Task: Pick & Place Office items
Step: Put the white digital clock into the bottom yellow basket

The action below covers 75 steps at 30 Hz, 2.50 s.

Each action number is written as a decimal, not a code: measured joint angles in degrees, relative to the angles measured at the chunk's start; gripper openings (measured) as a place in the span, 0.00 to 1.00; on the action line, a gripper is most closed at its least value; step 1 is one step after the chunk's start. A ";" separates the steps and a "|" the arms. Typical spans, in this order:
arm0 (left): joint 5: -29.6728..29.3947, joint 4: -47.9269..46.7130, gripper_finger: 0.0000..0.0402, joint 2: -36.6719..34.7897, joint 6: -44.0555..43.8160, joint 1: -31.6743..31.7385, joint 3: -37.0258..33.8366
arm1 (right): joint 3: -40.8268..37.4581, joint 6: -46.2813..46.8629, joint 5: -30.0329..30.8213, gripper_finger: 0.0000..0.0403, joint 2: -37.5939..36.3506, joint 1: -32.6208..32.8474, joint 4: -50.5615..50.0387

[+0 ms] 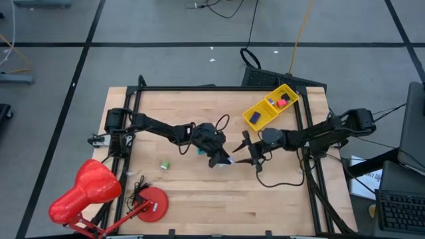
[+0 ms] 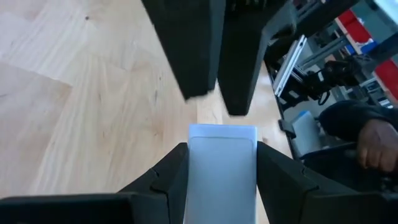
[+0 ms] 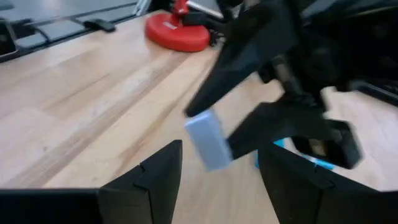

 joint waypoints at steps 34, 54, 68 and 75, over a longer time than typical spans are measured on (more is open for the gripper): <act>-2.39 8.28 0.42 -0.95 -5.40 1.40 -0.09 | 0.07 -9.40 2.80 0.13 -0.62 0.84 3.89; -30.05 -11.92 0.45 -30.20 12.85 -3.60 -10.50 | -3.31 1.86 11.68 0.13 -17.35 -17.21 -12.45; -39.52 0.24 0.33 -31.67 3.35 -10.79 -27.33 | -8.42 12.40 33.04 0.13 -19.98 -30.77 -17.05; -39.90 -0.61 0.32 -31.67 -1.38 -10.77 -29.55 | -10.55 14.45 32.75 0.13 -20.07 -33.10 -17.01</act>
